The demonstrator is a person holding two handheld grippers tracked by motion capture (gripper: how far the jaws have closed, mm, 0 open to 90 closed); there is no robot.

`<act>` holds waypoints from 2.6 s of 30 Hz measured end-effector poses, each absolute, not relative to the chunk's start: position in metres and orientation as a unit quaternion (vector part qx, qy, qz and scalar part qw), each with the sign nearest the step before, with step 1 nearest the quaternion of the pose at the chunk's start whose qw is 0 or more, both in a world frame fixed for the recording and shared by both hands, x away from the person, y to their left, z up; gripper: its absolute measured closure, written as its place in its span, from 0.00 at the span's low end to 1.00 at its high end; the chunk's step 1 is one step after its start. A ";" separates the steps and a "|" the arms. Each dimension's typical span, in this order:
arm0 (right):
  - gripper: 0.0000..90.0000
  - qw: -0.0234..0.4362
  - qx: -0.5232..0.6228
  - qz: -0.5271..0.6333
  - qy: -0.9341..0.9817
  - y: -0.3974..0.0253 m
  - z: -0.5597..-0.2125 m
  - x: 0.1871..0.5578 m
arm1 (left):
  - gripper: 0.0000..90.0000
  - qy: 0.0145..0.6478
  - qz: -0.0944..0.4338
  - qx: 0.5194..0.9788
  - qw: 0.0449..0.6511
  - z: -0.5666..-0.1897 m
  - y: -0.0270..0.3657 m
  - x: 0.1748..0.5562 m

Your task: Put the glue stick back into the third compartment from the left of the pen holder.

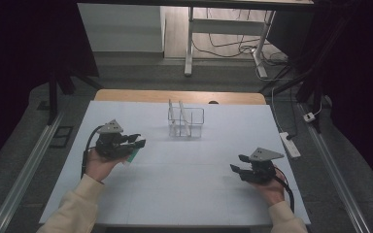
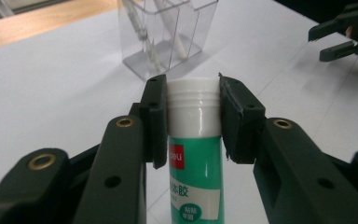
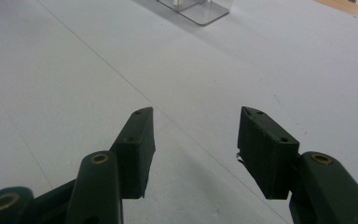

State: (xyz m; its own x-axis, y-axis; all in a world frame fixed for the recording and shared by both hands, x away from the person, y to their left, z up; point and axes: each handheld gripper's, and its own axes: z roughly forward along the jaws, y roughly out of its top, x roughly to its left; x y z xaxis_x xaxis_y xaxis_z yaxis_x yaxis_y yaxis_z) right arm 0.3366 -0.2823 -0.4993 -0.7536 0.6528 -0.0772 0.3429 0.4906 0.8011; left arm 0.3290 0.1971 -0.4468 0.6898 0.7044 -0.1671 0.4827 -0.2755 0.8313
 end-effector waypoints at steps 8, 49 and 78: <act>0.51 0.194 0.302 0.417 0.835 -0.285 -0.496 0.336 | 0.72 0.363 0.115 0.784 0.490 -0.437 0.193 0.336; 0.50 0.191 0.303 0.410 0.839 -0.286 -0.498 0.338 | 0.72 0.353 0.099 0.783 0.502 -0.425 0.156 0.383; 0.50 0.189 0.306 0.401 0.843 -0.286 -0.500 0.339 | 0.72 0.365 0.083 0.778 0.505 -0.424 0.136 0.415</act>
